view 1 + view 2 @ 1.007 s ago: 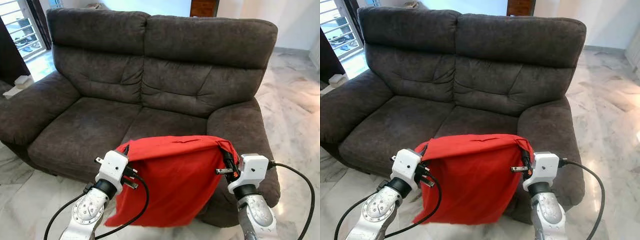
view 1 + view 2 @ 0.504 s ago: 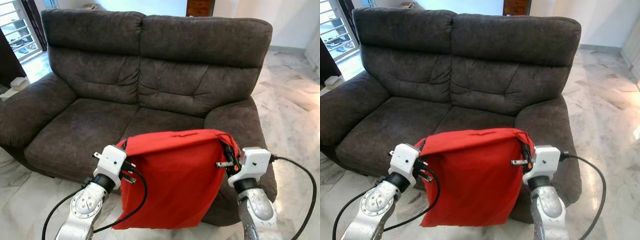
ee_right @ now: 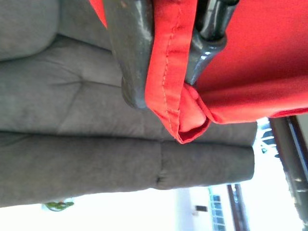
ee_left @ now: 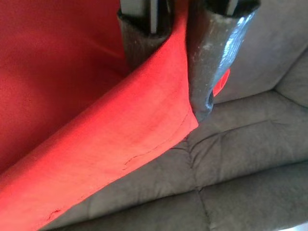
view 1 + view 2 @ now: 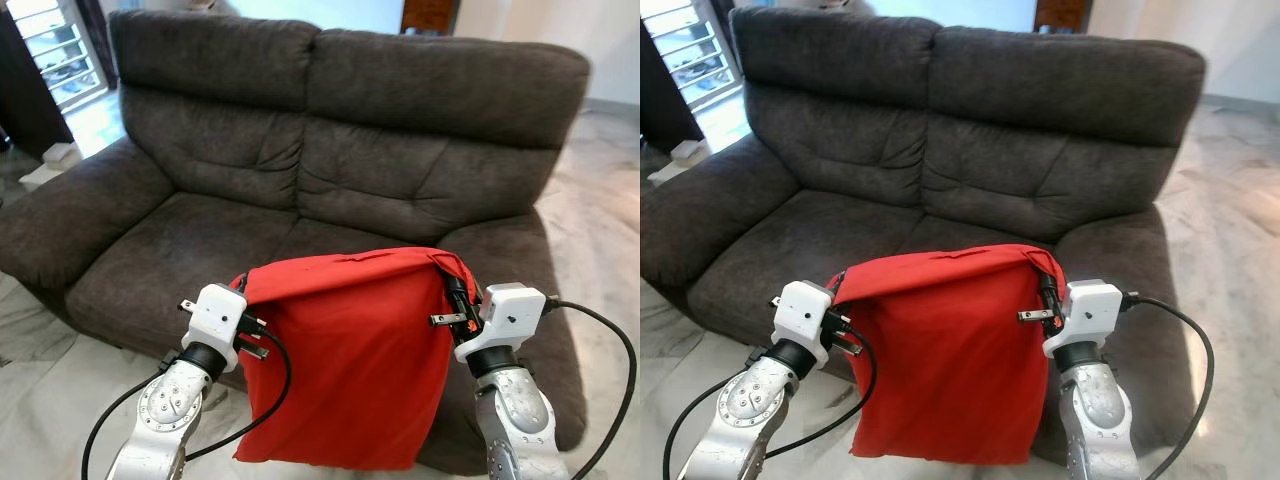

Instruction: Move the pillow to the sofa from floor

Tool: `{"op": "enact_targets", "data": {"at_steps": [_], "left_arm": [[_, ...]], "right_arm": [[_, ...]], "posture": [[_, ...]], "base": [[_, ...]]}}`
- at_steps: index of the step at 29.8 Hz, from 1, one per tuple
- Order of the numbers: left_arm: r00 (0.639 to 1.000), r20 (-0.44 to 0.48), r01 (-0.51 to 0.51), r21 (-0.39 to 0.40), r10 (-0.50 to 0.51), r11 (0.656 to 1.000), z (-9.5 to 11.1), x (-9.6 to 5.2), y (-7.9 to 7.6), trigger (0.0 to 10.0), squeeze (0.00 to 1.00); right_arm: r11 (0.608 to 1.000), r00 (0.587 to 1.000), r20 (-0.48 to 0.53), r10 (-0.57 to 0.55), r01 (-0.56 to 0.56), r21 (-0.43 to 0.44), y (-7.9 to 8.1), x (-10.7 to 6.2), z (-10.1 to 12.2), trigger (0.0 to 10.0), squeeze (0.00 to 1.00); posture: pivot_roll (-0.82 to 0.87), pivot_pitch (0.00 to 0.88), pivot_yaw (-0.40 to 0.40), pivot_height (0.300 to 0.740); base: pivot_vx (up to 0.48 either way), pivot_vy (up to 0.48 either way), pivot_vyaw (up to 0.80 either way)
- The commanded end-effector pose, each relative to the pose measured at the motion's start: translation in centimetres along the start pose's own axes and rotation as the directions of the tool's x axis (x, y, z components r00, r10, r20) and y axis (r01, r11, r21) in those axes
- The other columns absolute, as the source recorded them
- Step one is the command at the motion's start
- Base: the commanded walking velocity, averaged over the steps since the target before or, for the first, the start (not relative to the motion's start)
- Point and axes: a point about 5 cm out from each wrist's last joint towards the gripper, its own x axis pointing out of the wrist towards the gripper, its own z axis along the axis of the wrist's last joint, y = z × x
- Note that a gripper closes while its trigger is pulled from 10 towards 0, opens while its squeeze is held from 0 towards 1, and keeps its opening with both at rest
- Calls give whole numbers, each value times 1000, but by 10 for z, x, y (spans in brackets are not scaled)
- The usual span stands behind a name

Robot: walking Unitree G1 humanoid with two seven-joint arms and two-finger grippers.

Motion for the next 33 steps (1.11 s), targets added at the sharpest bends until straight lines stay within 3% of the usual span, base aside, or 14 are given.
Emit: {"op": "enact_targets", "data": {"at_steps": [1, 11, 23, 26, 29, 31, 33], "left_arm": [[990, 131, -56, -8, 56, 998, 27, 6, 9, 10000, 0], [984, 156, -86, -6, 86, 996, 36, 12, 21, 10000, 0], [956, 256, -146, 2, 141, 989, 70, 27, 50, 10000, 0], [954, 275, -137, 32, 123, 990, 78, 30, 56, 10000, 0], [955, 281, -110, 55, 91, 992, 82, 34, 59, 10000, 0], [959, 272, -98, 57, 79, 994, 81, 34, 59, 10000, 0], [976, 217, -23, 59, 10, 998, 74, 33, 54, 10000, 0]], "right_arm": [[999, 997, 58, -41, 43, -25, -13, -1, 13, 10000, 0], [998, 996, 64, -65, 64, 17, -15, 4, 18, 10000, 0], [999, 965, 259, -33, 35, -1, -7, 33, 73, 10000, 0], [999, 956, 293, -30, 36, -14, -9, 44, 83, 10000, 0], [996, 945, 319, -69, 85, -36, -22, 60, 95, 10000, 0], [995, 944, 321, -76, 94, -41, -25, 63, 97, 10000, 0], [993, 947, 311, -82, 103, -52, -29, 66, 96, 10000, 0]], "posture": [[34, 64, 18, 740], [36, 60, 17, 740], [36, 59, 18, 740], [21, 59, 24, 740], [26, 52, 24, 740], [26, 49, 24, 740], [29, 48, 19, 740]], "base": [[412, 0, 506], [418, 0, 185], [428, 0, 0], [425, 0, 0], [419, 0, 0], [398, 0, 0], [0, 0, 0]]}}
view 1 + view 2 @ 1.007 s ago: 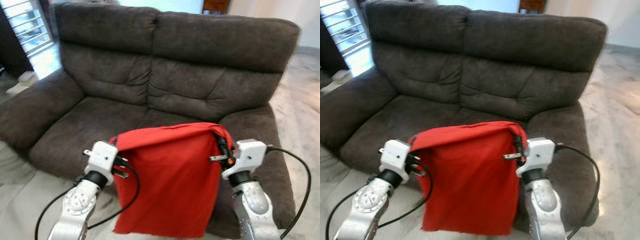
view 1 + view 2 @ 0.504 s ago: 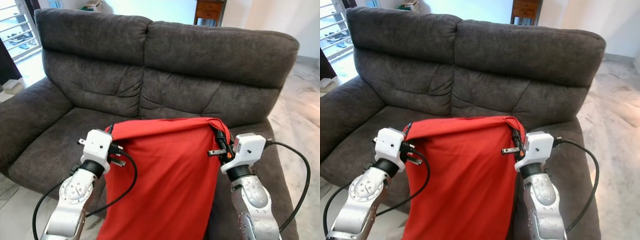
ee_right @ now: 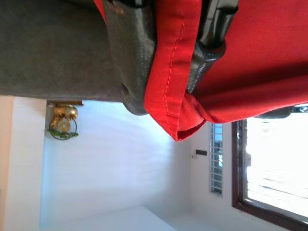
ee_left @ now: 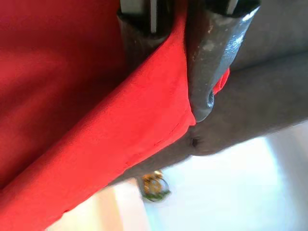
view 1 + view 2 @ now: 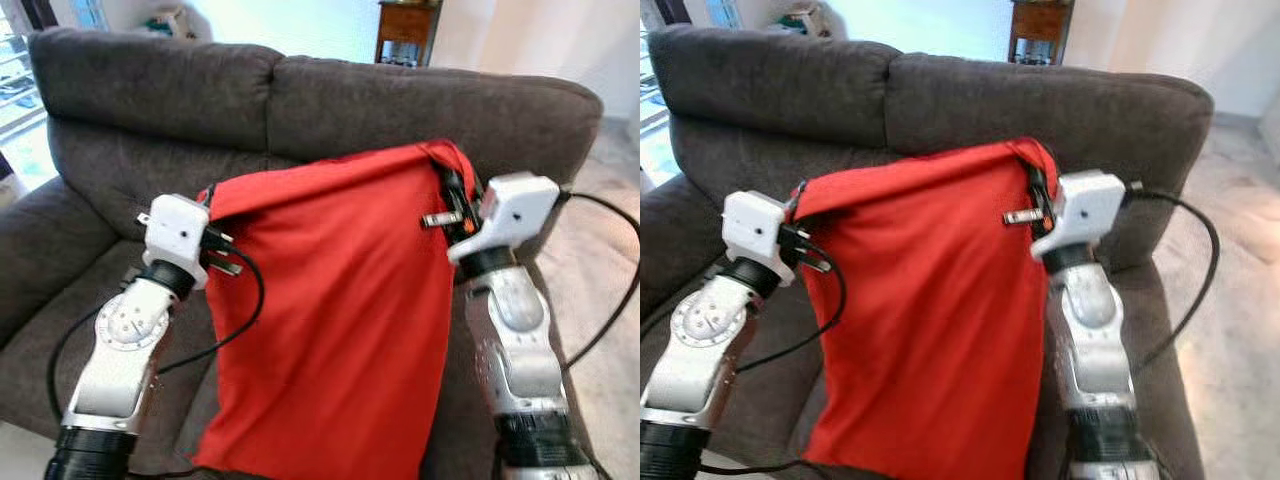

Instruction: Move the pillow to the sofa from floor

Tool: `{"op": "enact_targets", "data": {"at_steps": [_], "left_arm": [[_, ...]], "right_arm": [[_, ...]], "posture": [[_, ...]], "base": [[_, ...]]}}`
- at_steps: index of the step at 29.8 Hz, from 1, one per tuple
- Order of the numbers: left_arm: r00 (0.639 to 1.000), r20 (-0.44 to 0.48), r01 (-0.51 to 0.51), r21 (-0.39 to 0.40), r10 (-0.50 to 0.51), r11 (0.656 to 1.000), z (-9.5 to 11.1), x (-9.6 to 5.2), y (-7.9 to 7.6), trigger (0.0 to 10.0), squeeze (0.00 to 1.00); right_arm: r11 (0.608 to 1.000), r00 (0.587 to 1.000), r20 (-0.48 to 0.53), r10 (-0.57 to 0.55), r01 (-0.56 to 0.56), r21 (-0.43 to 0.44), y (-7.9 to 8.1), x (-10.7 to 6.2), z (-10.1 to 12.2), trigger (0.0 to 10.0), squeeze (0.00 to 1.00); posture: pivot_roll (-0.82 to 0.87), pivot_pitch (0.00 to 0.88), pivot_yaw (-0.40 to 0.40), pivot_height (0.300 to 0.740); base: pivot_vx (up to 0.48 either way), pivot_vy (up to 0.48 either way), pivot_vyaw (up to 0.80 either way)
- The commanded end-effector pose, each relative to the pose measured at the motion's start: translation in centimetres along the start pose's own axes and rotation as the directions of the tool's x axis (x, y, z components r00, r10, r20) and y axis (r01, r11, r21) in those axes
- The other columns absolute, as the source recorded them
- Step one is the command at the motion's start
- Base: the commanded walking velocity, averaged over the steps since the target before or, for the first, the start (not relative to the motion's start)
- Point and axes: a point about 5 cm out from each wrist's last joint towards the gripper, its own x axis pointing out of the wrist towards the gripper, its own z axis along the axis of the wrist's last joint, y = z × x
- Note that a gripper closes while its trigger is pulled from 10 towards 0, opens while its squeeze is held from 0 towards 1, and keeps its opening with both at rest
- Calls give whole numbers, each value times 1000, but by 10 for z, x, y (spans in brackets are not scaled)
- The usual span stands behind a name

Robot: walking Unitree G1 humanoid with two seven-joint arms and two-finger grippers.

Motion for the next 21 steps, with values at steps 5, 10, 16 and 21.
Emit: {"op": "enact_targets", "data": {"at_steps": [5, 10, 16, 21], "left_arm": [[949, -203, 228, -85, -241, 970, -30, -28, -18, 10000, 0], [896, -293, 327, -74, -334, 942, -45, -44, -27, 10000, 0], [885, -324, 332, -60, -333, 941, -46, -47, -22, 10000, 0], [906, -303, 300, -31, -295, 953, -39, -42, -16, 10000, 0]], "right_arm": [[982, 970, -164, -178, 164, -91, -35, -26, -33, 10000, 0], [968, 925, -286, -250, 233, -94, -42, -52, -59, 10000, 0], [979, 928, -313, -202, 197, -47, -37, -61, -69, 10000, 0], [993, 960, -257, -113, 113, -13, -24, -51, -60, 10000, 0]], "posture": [[38, 57, 11, 740], [34, 65, 9, 740], [36, 71, 10, 740], [40, 69, 8, 740]], "base": [[0, 0, 0], [0, 0, 0], [0, 0, 0], [0, 0, 0]]}}
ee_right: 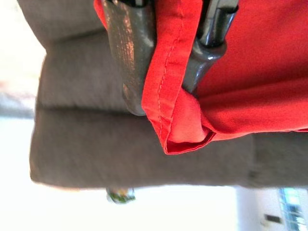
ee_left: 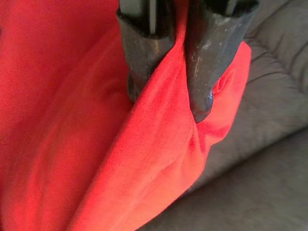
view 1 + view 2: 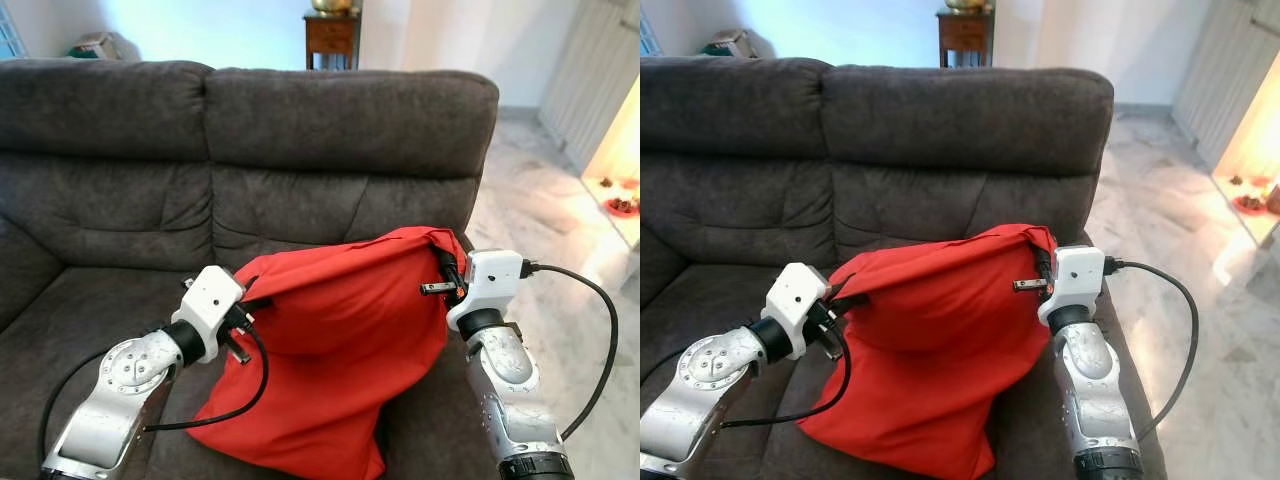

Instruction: Move the pillow to the sofa from floor

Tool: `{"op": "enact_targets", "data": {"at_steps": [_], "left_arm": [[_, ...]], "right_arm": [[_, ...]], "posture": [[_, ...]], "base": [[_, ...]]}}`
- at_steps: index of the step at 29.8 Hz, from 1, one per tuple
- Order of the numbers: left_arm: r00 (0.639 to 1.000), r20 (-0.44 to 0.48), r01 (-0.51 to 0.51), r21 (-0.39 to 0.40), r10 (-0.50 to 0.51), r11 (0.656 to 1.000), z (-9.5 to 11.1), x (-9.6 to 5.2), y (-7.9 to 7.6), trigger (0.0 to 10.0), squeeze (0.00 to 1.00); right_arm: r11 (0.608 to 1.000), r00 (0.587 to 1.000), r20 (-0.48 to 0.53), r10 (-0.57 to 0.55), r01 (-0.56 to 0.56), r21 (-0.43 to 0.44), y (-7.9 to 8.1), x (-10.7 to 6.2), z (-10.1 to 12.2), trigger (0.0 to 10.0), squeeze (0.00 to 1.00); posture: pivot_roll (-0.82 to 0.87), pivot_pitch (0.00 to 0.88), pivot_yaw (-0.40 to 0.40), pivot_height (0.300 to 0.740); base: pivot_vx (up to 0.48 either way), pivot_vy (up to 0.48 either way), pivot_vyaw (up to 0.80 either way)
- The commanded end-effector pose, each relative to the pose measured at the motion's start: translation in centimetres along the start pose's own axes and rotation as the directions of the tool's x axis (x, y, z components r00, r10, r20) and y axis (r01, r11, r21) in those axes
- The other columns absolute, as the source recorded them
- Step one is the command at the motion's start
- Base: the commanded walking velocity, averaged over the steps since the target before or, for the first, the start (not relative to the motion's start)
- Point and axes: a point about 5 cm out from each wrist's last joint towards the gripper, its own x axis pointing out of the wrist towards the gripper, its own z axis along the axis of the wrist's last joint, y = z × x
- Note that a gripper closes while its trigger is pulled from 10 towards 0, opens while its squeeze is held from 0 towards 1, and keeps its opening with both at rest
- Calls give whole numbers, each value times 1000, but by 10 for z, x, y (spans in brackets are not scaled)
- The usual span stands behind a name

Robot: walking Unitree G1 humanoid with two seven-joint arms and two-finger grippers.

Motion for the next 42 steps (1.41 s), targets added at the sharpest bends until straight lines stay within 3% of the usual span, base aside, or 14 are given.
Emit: {"op": "enact_targets", "data": {"at_steps": [1, 7, 8, 10, 18, 25, 31, 34, 42], "left_arm": [[997, -4, -72, 24, 72, 997, 3, -7, 14, 10000, 0], [987, 77, -137, -36, 140, 990, 20, -4, 27, 10000, 0], [968, 128, -211, -61, 218, 975, 30, -3, 38, 10000, 0], [943, 175, -266, -113, 282, 957, 41, -3, 47, 10000, 0], [924, 197, -300, -160, 328, 940, 47, -4, 55, 10000, 0], [942, 147, -283, -142, 303, 949, 38, -6, 48, 10000, 0], [945, 67, -313, -103, 321, 944, 19, -10, 50, 10000, 0], [952, 19, -302, -92, 305, 949, 10, -8, 44, 10000, 0], [964, -8, -267, -102, 267, 958, 3, 0, 28, 10000, 0]], "right_arm": [[999, 996, 69, -52, 52, 7, -13, 2, 15, 10000, 0], [998, 989, 134, -64, 61, 24, -14, 11, 28, 10000, 0], [998, 980, 191, -59, 54, 34, -14, 16, 39, 10000, 0], [998, 967, 246, -60, 50, 44, -14, 21, 51, 10000, 0], [997, 958, 279, -67, 57, 47, -12, 39, 65, 10000, 0], [1000, 971, 241, -12, 6, 24, -3, 41, 54, 10000, 0], [990, 974, 180, 138, -136, -25, 16, 37, 37, 10000, 0], [960, 952, 127, 278, -273, -59, 30, 30, 23, 10000, 0], [969, 969, 38, 244, -242, -49, 21, 21, 1, 10000, 0]], "posture": [[40, 69, 8, 740], [42, 67, 8, 740], [44, 67, 7, 740], [40, 67, 8, 740], [45, 67, 7, 740], [51, 72, 3, 740], [46, 77, 4, 740], [48, 82, 4, 740], [41, 87, -2, 740]], "base": [[0, 0, 0], [0, 0, 0], [0, 0, 0], [0, 0, 0], [0, 0, 0], [0, 0, 0], [0, 0, 0], [0, 0, 0], [0, 0, 0]]}}
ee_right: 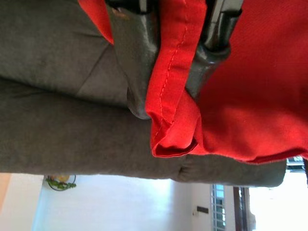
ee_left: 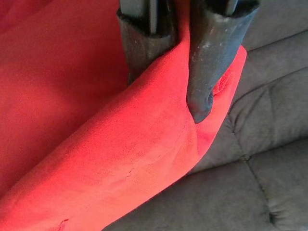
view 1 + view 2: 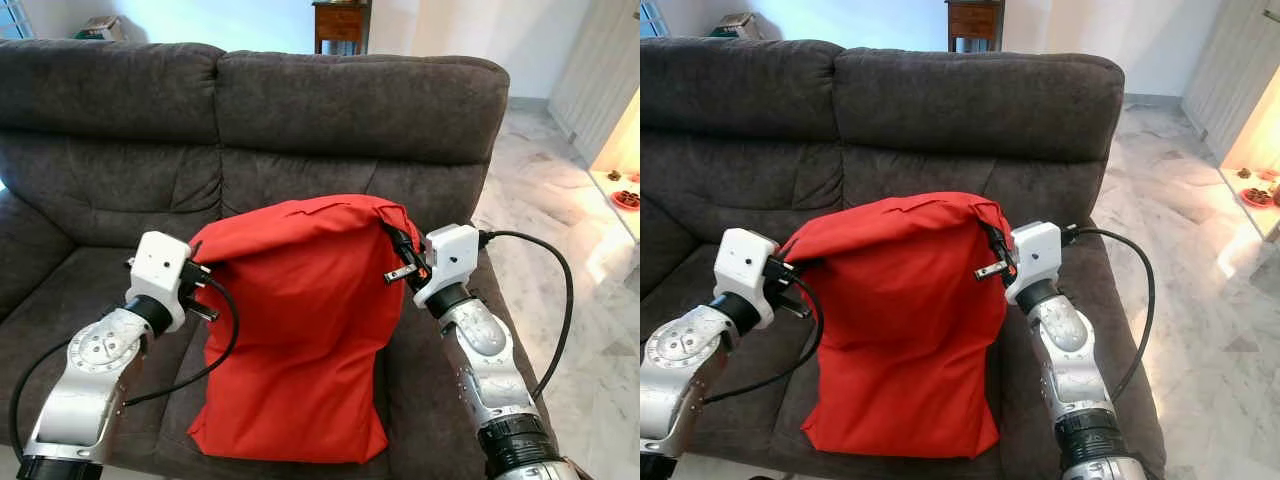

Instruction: Move the pillow to the sofa from floor

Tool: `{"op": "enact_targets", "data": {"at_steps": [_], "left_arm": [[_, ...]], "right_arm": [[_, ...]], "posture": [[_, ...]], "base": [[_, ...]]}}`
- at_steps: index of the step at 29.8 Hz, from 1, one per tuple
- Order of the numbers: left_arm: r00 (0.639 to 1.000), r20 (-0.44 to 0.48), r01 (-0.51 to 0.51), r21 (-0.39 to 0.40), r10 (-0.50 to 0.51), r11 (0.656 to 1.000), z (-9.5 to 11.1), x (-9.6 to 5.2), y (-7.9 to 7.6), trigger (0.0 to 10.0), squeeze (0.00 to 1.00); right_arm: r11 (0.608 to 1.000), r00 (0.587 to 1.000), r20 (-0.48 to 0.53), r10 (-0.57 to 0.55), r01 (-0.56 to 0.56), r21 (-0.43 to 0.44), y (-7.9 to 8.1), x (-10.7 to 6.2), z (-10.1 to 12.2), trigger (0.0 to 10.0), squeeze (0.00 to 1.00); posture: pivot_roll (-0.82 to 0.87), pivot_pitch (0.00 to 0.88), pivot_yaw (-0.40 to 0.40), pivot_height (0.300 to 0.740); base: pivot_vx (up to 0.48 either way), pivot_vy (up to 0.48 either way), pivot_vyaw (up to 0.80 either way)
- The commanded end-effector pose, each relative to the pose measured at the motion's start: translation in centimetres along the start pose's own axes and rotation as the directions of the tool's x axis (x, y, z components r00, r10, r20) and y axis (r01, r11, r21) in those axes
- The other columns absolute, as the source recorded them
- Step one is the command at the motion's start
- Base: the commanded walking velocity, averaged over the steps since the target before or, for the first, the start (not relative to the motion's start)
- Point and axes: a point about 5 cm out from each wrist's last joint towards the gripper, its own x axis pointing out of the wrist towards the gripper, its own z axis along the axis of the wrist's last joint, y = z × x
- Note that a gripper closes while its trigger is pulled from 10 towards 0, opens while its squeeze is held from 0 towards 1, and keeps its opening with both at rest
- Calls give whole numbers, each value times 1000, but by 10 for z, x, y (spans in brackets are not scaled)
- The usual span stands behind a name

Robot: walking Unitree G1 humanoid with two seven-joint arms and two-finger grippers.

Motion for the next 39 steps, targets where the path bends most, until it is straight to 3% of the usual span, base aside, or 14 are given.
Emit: {"op": "enact_targets", "data": {"at_steps": [1, 8, 39], "left_arm": [[1000, -13, 4, 8, -4, 1000, -2, 0, -3, 10000, 0], [998, -30, 47, 21, -46, 999, -9, 4, -15, 10000, 0], [998, -33, 64, 49, -62, 997, -12, 4, -22, 10000, 35]], "right_arm": [[1000, 999, -33, -8, 8, -3, -3, -4, -7, 10000, 0], [996, 983, -165, -84, 82, -21, -12, -17, -35, 10000, 0], [996, 983, -163, -83, 80, -29, -11, -19, -40, 10000, 0]], "posture": [[41, 87, -2, 740], [41, 89, -1, 740], [49, 85, -1, 740]], "base": [[0, 0, 0], [0, 0, 0], [0, 0, 0]]}}
